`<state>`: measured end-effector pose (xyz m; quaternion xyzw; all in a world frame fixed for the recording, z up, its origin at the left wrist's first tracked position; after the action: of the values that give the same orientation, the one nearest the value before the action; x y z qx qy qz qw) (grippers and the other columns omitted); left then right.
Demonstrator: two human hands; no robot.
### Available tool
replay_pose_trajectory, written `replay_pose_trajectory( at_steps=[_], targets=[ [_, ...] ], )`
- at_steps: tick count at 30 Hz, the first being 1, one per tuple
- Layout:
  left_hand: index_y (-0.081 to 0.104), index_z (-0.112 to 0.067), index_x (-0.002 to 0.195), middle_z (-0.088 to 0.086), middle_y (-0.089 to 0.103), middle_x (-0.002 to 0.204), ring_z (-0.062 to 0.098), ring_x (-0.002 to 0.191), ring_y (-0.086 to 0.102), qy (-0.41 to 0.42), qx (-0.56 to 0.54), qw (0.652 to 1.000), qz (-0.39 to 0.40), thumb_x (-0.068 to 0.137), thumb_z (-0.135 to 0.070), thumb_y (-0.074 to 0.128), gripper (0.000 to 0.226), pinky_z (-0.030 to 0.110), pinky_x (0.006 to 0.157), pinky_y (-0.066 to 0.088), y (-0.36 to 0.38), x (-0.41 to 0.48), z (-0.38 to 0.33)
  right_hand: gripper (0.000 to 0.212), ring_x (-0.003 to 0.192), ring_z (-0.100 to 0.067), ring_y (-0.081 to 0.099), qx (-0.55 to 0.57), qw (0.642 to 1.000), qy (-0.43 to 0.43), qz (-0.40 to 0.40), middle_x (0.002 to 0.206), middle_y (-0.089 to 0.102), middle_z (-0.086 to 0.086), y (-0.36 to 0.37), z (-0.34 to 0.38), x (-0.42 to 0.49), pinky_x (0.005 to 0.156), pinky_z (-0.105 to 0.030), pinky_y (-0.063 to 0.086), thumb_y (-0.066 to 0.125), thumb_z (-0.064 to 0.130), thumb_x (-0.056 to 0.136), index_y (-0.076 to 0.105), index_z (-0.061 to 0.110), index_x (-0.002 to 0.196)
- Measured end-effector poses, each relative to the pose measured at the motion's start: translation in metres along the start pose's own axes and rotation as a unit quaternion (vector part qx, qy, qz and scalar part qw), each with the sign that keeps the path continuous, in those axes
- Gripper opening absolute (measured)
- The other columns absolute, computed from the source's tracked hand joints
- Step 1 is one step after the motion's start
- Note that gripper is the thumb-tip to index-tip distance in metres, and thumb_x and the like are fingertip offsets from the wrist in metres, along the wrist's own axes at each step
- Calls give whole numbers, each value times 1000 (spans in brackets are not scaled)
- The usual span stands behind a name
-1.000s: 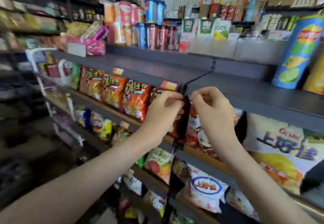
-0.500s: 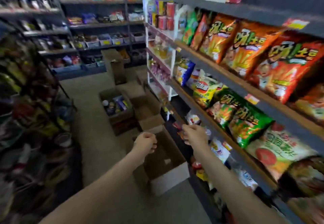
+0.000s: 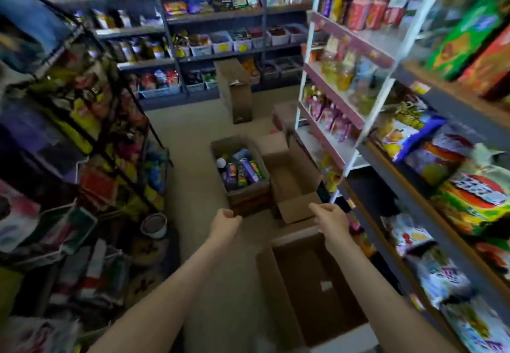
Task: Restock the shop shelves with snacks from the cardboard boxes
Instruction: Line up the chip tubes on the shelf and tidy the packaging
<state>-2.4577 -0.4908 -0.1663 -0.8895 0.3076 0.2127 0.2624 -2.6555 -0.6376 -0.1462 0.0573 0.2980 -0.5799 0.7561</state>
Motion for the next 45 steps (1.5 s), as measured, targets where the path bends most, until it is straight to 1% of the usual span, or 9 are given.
replay_pose_trajectory(
  at_steps=[5,12,20,23,32,37,41,43,45],
  targets=[
    [50,-5,118,14,53,97,24,84,51,-16,-14,1000,12,92,-9,57,27,33,72,44,4,115,-29,22,108,-27,57,-18,999,32,2,106,61,-3,65,30,113,103,-50,42,67,36,88,58,20,101],
    [49,-9,112,26,58,110,32,81,55,-88,-1,996,-5,90,-11,59,24,35,58,46,-17,291,-74,39,100,-21,55,-71,995,68,34,116,56,-5,171,96,239,83,-35,47,62,32,93,51,14,125],
    [54,-11,113,18,64,92,33,74,61,-109,73,991,-19,89,-15,63,26,35,68,48,-19,486,-91,33,106,-23,57,-131,984,106,56,114,58,-6,298,128,385,96,-42,49,65,27,90,53,14,118],
    [56,-13,119,20,67,104,41,97,64,-127,123,984,-18,87,-15,64,33,38,80,51,-6,571,-87,34,103,-23,57,-147,980,126,38,110,59,-5,348,118,450,93,-39,48,65,25,90,54,11,119],
    [52,-11,131,14,61,122,33,114,56,-51,179,983,2,89,-14,61,43,34,89,42,58,774,-72,34,90,-21,56,-176,964,186,67,96,62,-8,493,23,600,73,-27,37,70,14,86,55,4,115],
    [35,-18,148,18,41,134,33,126,41,-45,237,970,33,92,-19,58,60,31,101,33,107,852,-32,46,101,-23,60,-159,965,199,70,117,63,-8,545,-40,641,81,-27,43,73,20,84,52,10,123],
    [25,-24,151,21,31,141,38,128,28,-27,378,924,38,93,-34,55,65,41,108,26,135,892,-7,55,81,-15,60,-148,962,226,46,116,63,-8,568,-72,654,59,-17,45,75,22,81,47,14,128],
    [19,-23,152,24,31,141,39,125,30,-27,465,885,28,92,-39,54,71,42,106,26,142,905,-1,77,106,-26,60,-200,961,189,35,127,56,-12,576,-81,657,84,-28,50,81,27,72,40,13,137],
    [10,-24,153,26,35,138,39,122,35,-34,518,854,34,91,-43,55,79,42,103,29,146,918,2,103,133,-31,37,-296,940,159,64,143,38,-12,586,-84,656,107,-42,34,83,38,68,23,15,148]
  ],
)
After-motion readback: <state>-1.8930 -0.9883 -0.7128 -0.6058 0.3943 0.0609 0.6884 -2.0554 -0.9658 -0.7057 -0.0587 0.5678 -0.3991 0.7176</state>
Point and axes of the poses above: each hand's wrist, its own x-axis towards the middle knuckle, its own y-axis out of the palm, z = x × y, the point moved 4 cm from there along x, towards the middle knuckle
